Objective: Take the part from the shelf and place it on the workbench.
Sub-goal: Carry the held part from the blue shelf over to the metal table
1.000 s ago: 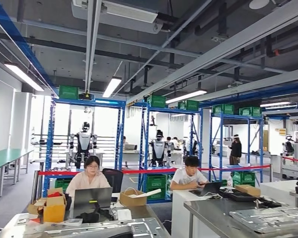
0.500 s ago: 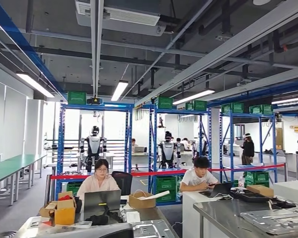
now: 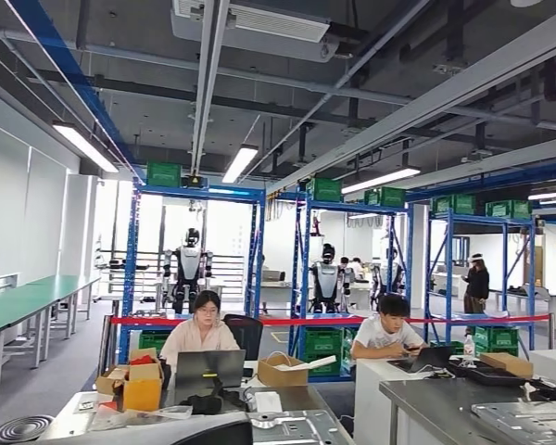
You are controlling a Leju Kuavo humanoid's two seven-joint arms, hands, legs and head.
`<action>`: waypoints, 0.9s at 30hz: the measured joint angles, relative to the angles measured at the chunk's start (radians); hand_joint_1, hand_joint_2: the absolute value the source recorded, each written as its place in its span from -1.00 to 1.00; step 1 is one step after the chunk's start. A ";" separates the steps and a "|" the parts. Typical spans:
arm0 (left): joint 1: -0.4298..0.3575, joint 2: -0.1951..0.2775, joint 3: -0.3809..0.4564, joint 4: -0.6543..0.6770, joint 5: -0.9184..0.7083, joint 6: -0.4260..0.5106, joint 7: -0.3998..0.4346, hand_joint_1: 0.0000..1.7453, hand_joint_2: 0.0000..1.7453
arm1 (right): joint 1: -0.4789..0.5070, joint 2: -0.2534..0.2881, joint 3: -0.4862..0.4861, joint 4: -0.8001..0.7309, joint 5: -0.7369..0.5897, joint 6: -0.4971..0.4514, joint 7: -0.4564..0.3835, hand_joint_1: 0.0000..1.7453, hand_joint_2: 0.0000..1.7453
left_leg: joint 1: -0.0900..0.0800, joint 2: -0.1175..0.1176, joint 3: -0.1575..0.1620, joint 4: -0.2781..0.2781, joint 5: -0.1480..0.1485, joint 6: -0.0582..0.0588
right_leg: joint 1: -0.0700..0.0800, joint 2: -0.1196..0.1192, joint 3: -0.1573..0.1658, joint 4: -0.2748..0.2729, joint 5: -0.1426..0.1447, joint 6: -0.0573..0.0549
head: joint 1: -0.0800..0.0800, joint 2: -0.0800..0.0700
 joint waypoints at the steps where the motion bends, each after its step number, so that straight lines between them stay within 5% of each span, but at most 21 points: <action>1: 0.000 0.000 0.000 0.000 0.000 0.000 -0.001 -1.00 1.00 | 0.001 0.000 -0.001 0.000 0.000 0.000 0.000 1.00 1.00 | -0.003 -0.002 0.003 -0.001 -0.003 0.008 | -0.001 0.002 -0.041 0.078 -0.032 0.001 | 0.000 0.000; 4: -0.002 0.000 0.001 0.000 0.000 0.000 -0.004 -1.00 1.00 | 0.005 0.000 -0.006 0.001 -0.001 0.000 -0.001 1.00 1.00 | -0.019 -0.009 0.018 -0.002 -0.015 0.033 | 0.004 0.010 -0.170 0.295 -0.091 -0.010 | 0.000 0.000; 8: -0.005 -0.006 0.001 0.000 0.000 -0.001 -0.006 -1.00 1.00 | 0.002 0.000 -0.009 0.000 -0.002 0.000 -0.001 1.00 1.00 | -0.022 -0.019 0.039 -0.005 -0.029 0.036 | 0.035 0.023 -0.085 0.068 0.051 -0.051 | 0.000 0.000; 11: -0.006 -0.010 0.001 0.000 0.000 -0.002 -0.006 -1.00 1.00 | -0.002 0.001 -0.010 -0.001 -0.003 0.000 -0.001 1.00 1.00 | -0.018 -0.022 0.040 -0.013 -0.032 0.027 | 0.043 0.024 -0.062 0.014 0.049 -0.068 | -0.002 0.001; 14: -0.005 -0.010 0.002 0.000 0.000 -0.002 -0.006 -1.00 1.00 | -0.003 0.005 -0.011 -0.003 -0.003 0.000 -0.002 1.00 1.00 | -0.020 -0.018 0.033 0.014 -0.053 0.018 | 0.032 0.017 -0.032 -0.029 0.053 -0.061 | -0.002 0.000; 17: -0.005 -0.008 0.002 -0.001 0.000 -0.002 -0.006 -1.00 1.00 | -0.003 0.008 -0.011 -0.002 -0.004 0.001 -0.002 1.00 1.00 | -0.011 -0.016 -0.061 0.177 -0.113 0.002 | 0.025 0.013 -0.010 -0.040 0.044 -0.054 | -0.002 0.000; 19: -0.001 -0.007 0.002 -0.001 0.000 -0.002 -0.006 -1.00 1.00 | 0.001 0.008 -0.010 0.001 -0.004 0.001 -0.002 1.00 1.00 | -0.002 -0.014 -0.103 0.226 -0.101 -0.011 | 0.019 0.013 0.004 -0.039 0.031 -0.046 | -0.002 0.000; 22: 0.000 -0.007 0.002 -0.001 0.000 -0.003 -0.006 -1.00 1.00 | 0.001 0.009 -0.010 0.002 -0.004 0.001 -0.002 1.00 1.00 | 0.013 -0.006 -0.055 0.087 0.006 -0.037 | 0.007 0.014 0.029 -0.026 0.000 -0.023 | -0.002 0.000; 23: -0.001 -0.008 0.002 0.000 0.000 -0.003 -0.007 -1.00 1.00 | 0.001 0.009 -0.010 0.003 -0.004 0.001 -0.001 1.00 1.00 | 0.013 -0.004 -0.036 0.043 0.021 -0.037 | 0.005 0.014 0.032 -0.017 -0.011 -0.015 | -0.002 0.000; 27: -0.002 -0.010 0.003 -0.001 0.000 -0.003 -0.006 -1.00 1.00 | 0.000 0.010 -0.011 0.003 -0.005 0.002 -0.001 1.00 1.00 | 0.005 -0.006 -0.017 0.014 0.000 0.003 | 0.002 0.014 0.038 -0.004 -0.034 0.003 | -0.004 0.000</action>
